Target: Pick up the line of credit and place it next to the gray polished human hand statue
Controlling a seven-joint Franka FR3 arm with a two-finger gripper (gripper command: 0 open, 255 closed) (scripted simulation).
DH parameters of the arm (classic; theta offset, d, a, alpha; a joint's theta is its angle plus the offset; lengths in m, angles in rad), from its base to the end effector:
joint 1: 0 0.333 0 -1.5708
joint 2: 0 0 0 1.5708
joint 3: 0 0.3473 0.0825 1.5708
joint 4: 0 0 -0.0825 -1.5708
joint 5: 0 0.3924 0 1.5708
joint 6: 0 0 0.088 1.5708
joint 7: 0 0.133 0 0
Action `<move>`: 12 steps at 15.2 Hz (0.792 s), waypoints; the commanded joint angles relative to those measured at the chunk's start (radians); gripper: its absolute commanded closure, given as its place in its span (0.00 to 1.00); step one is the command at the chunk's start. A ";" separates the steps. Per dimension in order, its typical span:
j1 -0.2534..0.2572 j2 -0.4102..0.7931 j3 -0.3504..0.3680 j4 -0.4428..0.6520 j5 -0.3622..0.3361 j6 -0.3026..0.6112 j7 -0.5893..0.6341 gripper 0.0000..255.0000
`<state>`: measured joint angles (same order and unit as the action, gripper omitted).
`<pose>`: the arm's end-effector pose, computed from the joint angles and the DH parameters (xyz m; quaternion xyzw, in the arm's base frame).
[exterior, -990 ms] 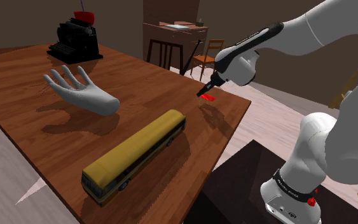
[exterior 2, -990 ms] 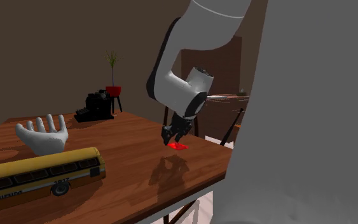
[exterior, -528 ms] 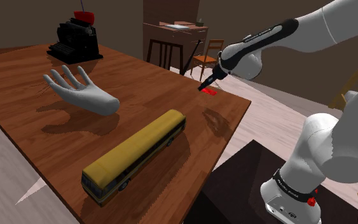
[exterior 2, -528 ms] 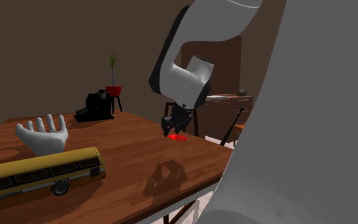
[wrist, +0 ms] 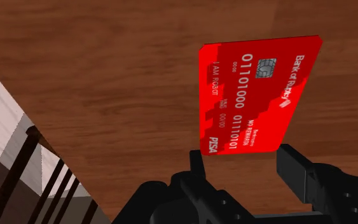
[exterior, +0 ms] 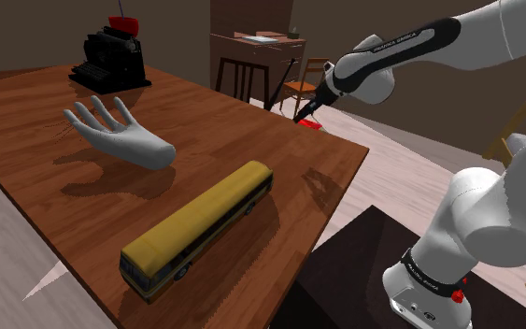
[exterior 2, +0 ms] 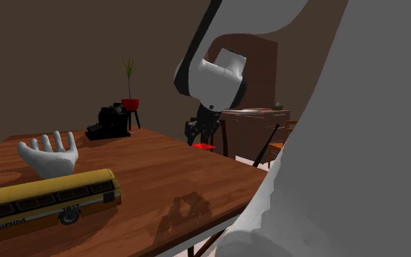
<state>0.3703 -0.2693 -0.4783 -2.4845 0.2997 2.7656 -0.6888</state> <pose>0.4931 -0.0686 0.4351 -0.9461 -0.1487 -0.2845 0.0420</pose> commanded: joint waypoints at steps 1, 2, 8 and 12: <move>-0.016 -0.015 0.013 0.012 -0.026 -0.026 0.023 1.00; -0.024 -0.022 0.019 0.019 -0.038 -0.040 0.034 1.00; -0.058 -0.061 0.051 0.064 -0.093 -0.121 0.091 1.00; -0.073 -0.082 0.068 0.098 -0.119 -0.175 0.120 1.00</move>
<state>0.3017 -0.3448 -0.4163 -2.3948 0.1884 2.6057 -0.5787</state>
